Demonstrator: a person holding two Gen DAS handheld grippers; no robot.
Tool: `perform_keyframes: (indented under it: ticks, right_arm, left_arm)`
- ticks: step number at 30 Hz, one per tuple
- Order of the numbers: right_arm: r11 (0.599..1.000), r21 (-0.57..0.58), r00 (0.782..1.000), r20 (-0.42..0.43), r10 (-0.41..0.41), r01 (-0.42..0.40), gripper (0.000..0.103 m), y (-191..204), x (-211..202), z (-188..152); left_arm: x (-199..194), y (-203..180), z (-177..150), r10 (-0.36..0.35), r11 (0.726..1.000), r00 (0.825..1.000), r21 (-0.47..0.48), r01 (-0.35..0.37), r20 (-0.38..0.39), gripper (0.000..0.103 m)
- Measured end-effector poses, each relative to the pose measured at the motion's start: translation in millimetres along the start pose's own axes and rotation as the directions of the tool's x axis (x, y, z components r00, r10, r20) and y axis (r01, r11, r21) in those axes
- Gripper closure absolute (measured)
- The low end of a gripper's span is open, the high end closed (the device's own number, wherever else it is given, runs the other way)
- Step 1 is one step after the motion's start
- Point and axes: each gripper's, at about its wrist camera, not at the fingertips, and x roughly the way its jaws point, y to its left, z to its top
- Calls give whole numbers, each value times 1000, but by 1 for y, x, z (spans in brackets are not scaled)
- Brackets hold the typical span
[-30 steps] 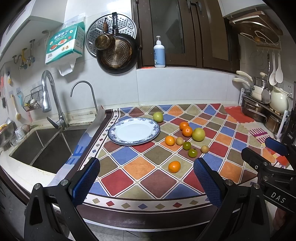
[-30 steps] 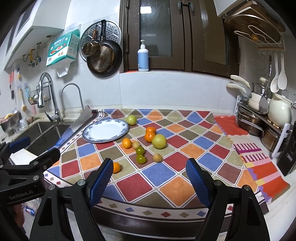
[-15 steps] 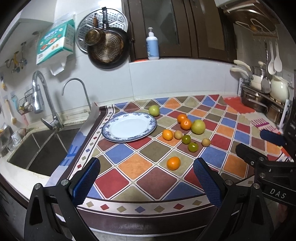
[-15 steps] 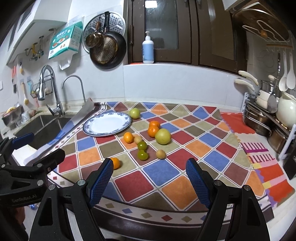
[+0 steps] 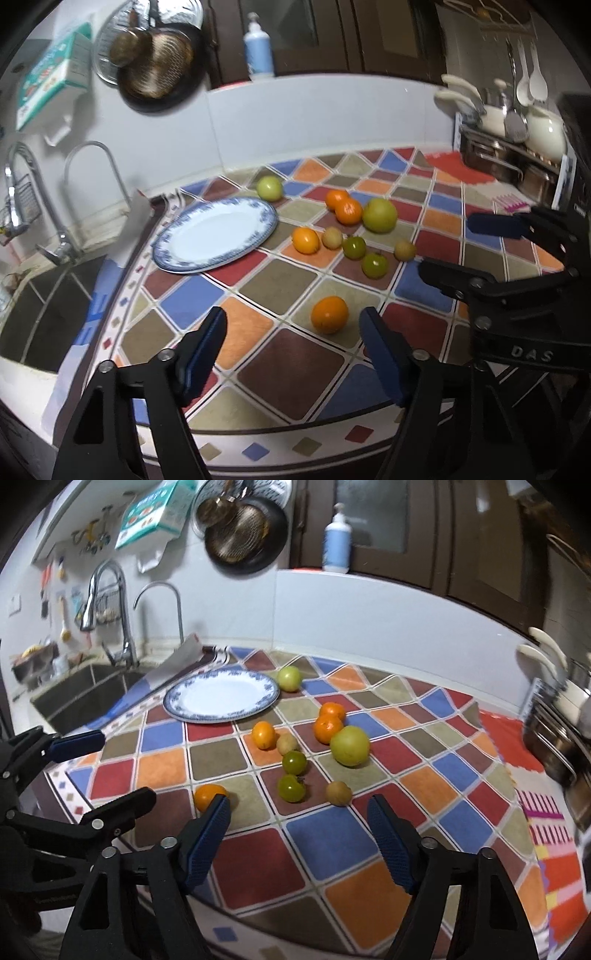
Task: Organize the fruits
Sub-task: 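Grasp the orange with the left tool while the right tool grasps a green tomato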
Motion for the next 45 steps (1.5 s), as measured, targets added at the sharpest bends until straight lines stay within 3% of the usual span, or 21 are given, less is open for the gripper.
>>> perform_keyframes:
  ticks: [13,20,25,34,45]
  right_arm:
    - [993,-66,986,-144,89,-99,57,-4,79,6]
    - [991,-38,976,-182,123,-132,64,-5,98,9]
    - [990,-17,969,-208,135,-142,69,-6,109,12]
    - [992,0,968,-219,126,-129,73,-6,116,13]
    - [992,38,980,-153,124,-120,73,9,91,35]
  left_arm:
    - [58,-6,1,-103,994,988,32,107,-114,52]
    - [76,-6,3,-161,986,976,16,165,-150,59]
    - [85,-4,5,-180,983,968,3,183,-176,72]
    - [90,9,12,-210,978,961,-36,207,-177,72]
    - [67,39,34,-203,979,974,-51,199,-103,72]
